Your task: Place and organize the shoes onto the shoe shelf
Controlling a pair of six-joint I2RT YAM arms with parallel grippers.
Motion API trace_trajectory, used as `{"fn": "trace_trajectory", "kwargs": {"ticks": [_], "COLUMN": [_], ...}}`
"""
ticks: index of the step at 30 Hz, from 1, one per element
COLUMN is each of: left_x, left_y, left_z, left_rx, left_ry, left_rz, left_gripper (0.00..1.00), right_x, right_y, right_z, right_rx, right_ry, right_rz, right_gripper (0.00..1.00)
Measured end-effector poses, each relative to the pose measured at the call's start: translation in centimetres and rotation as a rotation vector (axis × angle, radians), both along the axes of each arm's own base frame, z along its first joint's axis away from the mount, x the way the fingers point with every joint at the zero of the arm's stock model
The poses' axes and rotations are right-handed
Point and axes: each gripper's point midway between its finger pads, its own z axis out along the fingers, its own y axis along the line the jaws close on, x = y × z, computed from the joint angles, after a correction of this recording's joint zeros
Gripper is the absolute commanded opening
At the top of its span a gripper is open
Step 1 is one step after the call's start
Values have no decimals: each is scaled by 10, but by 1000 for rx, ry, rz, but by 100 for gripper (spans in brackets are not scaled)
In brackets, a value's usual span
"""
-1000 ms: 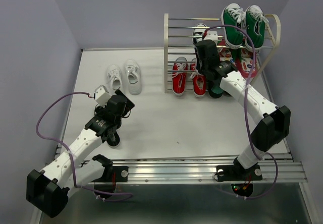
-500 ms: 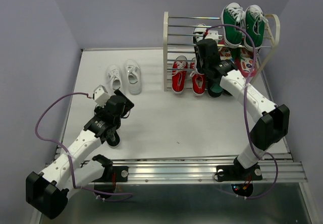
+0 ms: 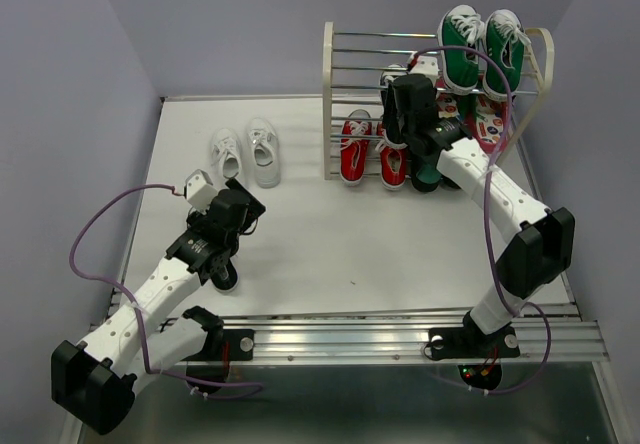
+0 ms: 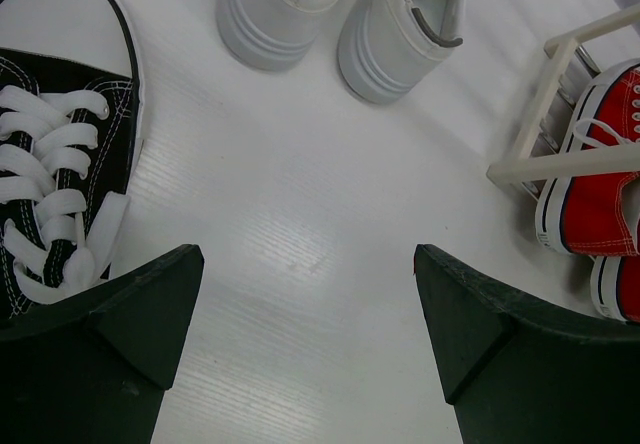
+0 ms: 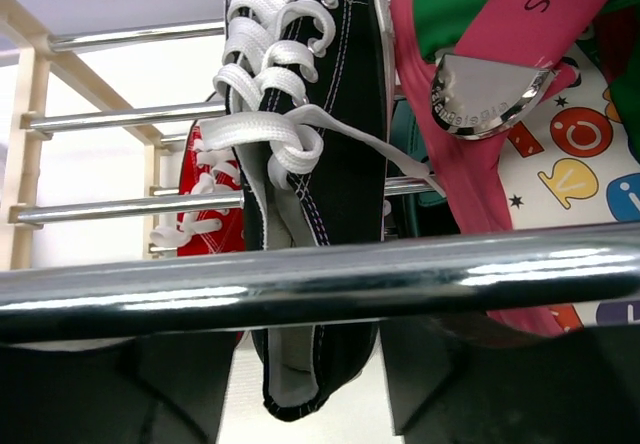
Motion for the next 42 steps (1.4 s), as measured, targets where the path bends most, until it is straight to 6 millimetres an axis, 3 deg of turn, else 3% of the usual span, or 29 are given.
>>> {"fn": "trace_trajectory", "kwargs": {"ticks": [6, 12, 16, 22, 26, 32, 34, 36, 38, 39, 40, 42], "left_x": [-6, -19, -32, -47, -50, -48, -47, -45, -42, -40, -38, -38], "left_y": [3, 13, 23, 41, 50, 64, 69, 73, 76, 76, 78, 78], "left_z": [-6, -15, -23, -41, -49, -63, -69, -74, -78, -79, -81, -86], "left_rx": [4, 7, 12, 42, 45, 50, 61, 74, 91, 93, 105, 128], "left_ry": [29, 80, 132, 234, 271, 271, 277, 281, 292, 291, 302, 329], "left_rz": [10, 54, 105, 195, 249, 311, 327, 340, 342, 343, 340, 320], "left_gripper": [99, 99, 99, 99, 99, 97, 91, 71, 46, 14, 0, 0], "right_x": [-1, -14, -35, -73, -94, -98, -97, -98, -99, -100, -101, -104], "right_y": [3, 0, 2, 10, 18, 31, 34, 36, 37, 36, 36, 34], "right_z": [5, 26, 46, 60, 59, 37, 31, 29, 28, 27, 25, 19], "right_rx": [23, 60, 101, 160, 196, 202, 203, 207, 209, 209, 208, 208], "right_ry": [-10, -50, -86, -109, -103, -43, -27, -20, -19, -17, -12, -2], "right_rz": [20, 56, 124, 264, 356, 422, 435, 447, 453, 452, 452, 449], "right_gripper": [100, 100, 100, 100, 100, 100, 100, 100, 100, 100, 100, 100]}}
